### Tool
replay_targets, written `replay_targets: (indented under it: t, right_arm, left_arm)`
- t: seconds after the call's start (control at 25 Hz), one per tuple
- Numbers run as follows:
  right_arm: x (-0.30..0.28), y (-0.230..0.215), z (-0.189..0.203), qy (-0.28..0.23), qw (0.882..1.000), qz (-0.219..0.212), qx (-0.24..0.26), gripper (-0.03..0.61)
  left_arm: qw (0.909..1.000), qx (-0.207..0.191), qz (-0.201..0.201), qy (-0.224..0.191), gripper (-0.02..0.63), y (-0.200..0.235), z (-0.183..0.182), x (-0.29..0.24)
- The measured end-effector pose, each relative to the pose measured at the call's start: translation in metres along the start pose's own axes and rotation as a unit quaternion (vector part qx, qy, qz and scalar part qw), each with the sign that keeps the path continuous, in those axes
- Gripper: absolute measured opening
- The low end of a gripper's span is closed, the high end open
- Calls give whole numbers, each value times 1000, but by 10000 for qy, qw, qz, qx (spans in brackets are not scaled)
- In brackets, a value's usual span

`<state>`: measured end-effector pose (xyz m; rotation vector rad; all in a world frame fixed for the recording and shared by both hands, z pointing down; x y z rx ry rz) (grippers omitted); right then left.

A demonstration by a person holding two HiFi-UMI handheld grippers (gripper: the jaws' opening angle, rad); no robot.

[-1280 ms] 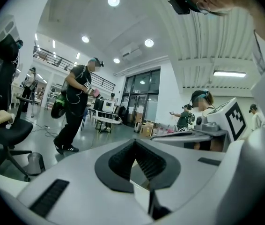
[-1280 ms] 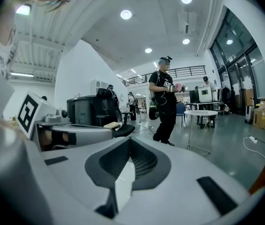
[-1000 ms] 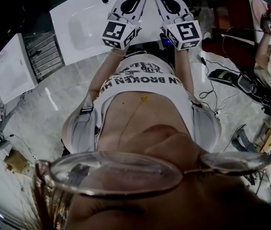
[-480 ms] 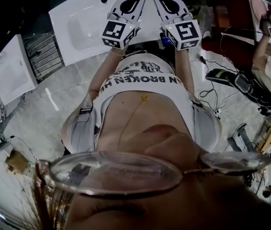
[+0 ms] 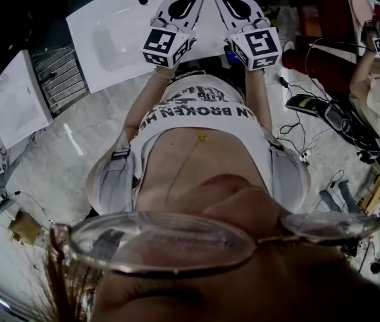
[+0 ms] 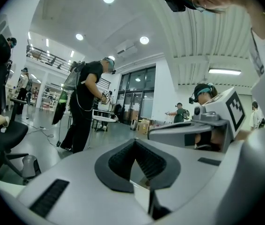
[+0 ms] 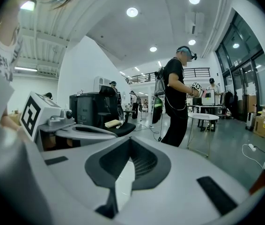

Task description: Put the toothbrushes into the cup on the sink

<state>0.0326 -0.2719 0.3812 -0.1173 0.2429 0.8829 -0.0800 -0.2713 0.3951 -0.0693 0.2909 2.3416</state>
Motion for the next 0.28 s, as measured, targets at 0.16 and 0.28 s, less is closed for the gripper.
replay_targets:
  t: [0.16,0.28]
  right_arm:
    - [8,-14,1,2,10000,11,-10,25]
    - [24,-25,10,-26,10000,40,9,25]
  left_arm:
    - [10000,-6,2,39,14,-10,0,-13]
    - [10000,-52,6,23,14,-27,5,-22]
Point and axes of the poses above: the fingertips, and each gripper's own axes: x backward along the fingers, y to its left, z out of its underside, the point moved 6 cm from there along x, backward along the fingers, and after that the axes turned 2 degrees about z, right-handed, at the moved point
